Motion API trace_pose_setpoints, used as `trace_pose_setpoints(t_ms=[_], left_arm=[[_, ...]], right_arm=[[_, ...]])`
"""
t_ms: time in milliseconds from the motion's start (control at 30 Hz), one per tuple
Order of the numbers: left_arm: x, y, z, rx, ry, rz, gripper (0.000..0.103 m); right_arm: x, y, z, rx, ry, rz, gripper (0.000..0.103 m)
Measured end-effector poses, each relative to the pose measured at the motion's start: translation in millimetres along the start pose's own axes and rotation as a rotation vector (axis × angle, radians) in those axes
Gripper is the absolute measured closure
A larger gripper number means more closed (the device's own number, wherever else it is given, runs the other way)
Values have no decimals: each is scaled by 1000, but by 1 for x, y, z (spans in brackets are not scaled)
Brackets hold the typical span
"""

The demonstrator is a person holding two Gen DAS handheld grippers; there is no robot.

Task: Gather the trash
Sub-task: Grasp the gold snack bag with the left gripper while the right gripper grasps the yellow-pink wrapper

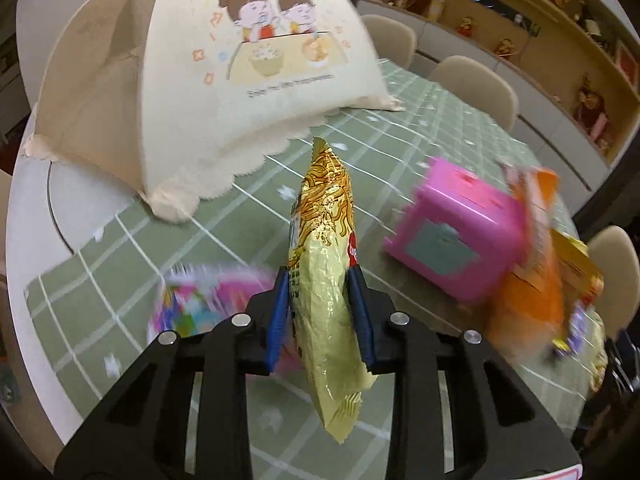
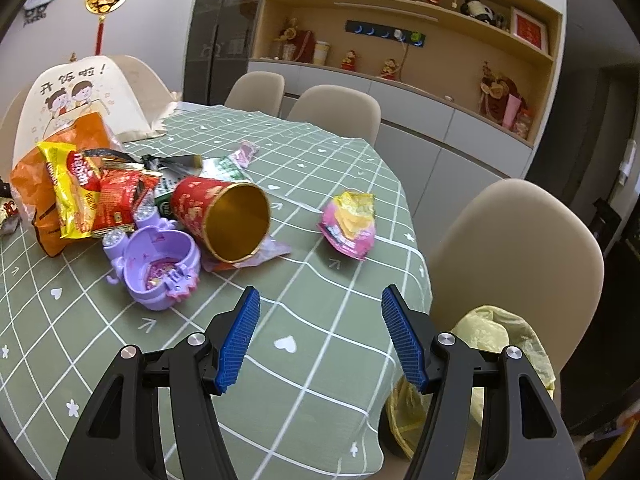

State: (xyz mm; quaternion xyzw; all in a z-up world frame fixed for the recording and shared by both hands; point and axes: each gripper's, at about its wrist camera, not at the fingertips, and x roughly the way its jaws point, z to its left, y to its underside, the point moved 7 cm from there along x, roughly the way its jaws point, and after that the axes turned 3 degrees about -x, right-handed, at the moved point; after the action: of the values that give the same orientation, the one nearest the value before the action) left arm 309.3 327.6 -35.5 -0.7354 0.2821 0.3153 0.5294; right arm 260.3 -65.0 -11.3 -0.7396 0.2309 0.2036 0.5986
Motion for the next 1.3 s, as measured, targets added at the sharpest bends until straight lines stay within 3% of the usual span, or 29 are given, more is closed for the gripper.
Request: trace_pose_setpoints(t_ms=[200,367,533,800,1000,1133,1167,1233,1300], left_arm=[[-38,55,-58,98,133,23,75],[-45,88,-107,142,223,43,75],[-43,106,-161,179,296,67,75],[-25,126,-230,257,278,76,75],[-21,128,-245,261,267,79,75],[-18,124,-246,261,265,83,75],[-17,123,-247,262,265,84,75],[-15,121,-248,267,268,88,74],[-12,122,-250,268,273,95,74]], right_arm=[[9,-8,7,-15,-53,0,43],[14,-14,-8,27,-124,-5,43],[32,-23,-42,68,-97,-8,43],[130,-47,-88,283,-229,180,43],[187,-57,-83,232,-137,267,43],[194,-57,-81,238,-155,254,44],[193,-57,-80,231,-162,248,46],[188,-54,-75,196,-201,247,68],[181,-52,-70,167,-216,249,82]])
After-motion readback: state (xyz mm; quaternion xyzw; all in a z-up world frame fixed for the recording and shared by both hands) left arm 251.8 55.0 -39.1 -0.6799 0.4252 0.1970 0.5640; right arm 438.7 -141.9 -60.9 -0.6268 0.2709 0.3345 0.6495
